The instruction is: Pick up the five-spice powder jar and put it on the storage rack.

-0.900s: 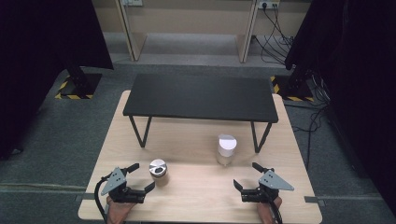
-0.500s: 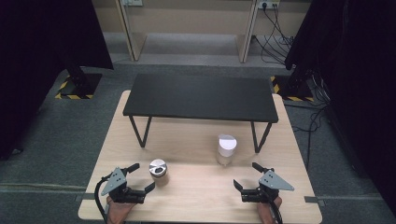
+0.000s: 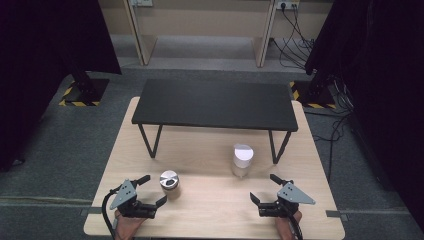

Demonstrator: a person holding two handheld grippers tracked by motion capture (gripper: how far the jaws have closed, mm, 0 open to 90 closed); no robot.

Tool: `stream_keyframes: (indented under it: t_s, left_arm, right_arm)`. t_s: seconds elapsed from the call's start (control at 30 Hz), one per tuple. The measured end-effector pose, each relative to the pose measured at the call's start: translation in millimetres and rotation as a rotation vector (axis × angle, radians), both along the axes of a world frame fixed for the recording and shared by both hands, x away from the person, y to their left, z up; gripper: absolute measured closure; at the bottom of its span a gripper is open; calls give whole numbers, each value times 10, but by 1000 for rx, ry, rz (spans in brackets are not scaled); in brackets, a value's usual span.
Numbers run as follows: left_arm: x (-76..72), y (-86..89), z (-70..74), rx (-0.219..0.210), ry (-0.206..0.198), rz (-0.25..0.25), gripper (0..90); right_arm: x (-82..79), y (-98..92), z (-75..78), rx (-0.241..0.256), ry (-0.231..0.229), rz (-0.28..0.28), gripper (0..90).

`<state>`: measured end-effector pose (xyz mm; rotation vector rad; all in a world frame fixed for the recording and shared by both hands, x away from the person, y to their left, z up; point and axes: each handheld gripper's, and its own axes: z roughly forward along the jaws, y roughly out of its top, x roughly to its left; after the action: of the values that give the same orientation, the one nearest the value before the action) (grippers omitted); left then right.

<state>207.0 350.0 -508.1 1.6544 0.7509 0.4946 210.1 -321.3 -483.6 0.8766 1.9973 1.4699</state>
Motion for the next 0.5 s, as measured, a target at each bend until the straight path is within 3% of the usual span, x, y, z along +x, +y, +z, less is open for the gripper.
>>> stream_keyframes:
  t_s: [0.5]
  left_arm:
    - [-3,-8,2,7,-5,-6,0]
  right_arm:
    - [-11,34,17,-24,-8,1,4]
